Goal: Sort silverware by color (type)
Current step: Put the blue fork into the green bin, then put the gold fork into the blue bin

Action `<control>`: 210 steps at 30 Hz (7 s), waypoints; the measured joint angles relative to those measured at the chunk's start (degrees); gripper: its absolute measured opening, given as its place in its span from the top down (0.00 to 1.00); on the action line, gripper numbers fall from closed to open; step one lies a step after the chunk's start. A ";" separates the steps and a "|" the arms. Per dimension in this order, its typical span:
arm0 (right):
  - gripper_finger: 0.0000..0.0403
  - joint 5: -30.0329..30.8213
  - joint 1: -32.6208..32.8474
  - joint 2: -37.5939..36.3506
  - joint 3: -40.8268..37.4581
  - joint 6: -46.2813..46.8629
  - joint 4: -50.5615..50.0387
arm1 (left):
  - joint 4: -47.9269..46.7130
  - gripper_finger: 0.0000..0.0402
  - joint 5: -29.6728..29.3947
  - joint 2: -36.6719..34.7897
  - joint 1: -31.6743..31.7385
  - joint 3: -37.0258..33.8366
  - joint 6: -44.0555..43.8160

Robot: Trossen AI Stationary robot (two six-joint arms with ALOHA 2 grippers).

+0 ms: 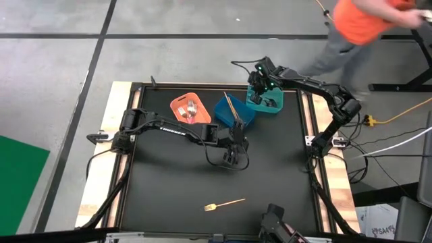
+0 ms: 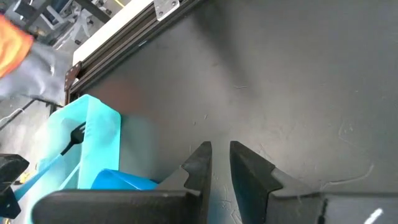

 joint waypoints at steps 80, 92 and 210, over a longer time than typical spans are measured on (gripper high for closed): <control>0.85 14.61 31.17 -14.82 -0.04 16.65 -16.76 | -18.94 0.67 13.99 0.30 -15.22 0.04 -39.89; 0.85 19.56 36.63 -14.82 -0.04 24.35 -18.38 | -19.17 0.67 14.01 0.48 -17.20 0.04 -39.89; 0.85 31.45 66.01 -14.75 -0.04 42.03 -19.37 | -12.30 0.67 15.69 5.33 -16.78 0.04 -59.81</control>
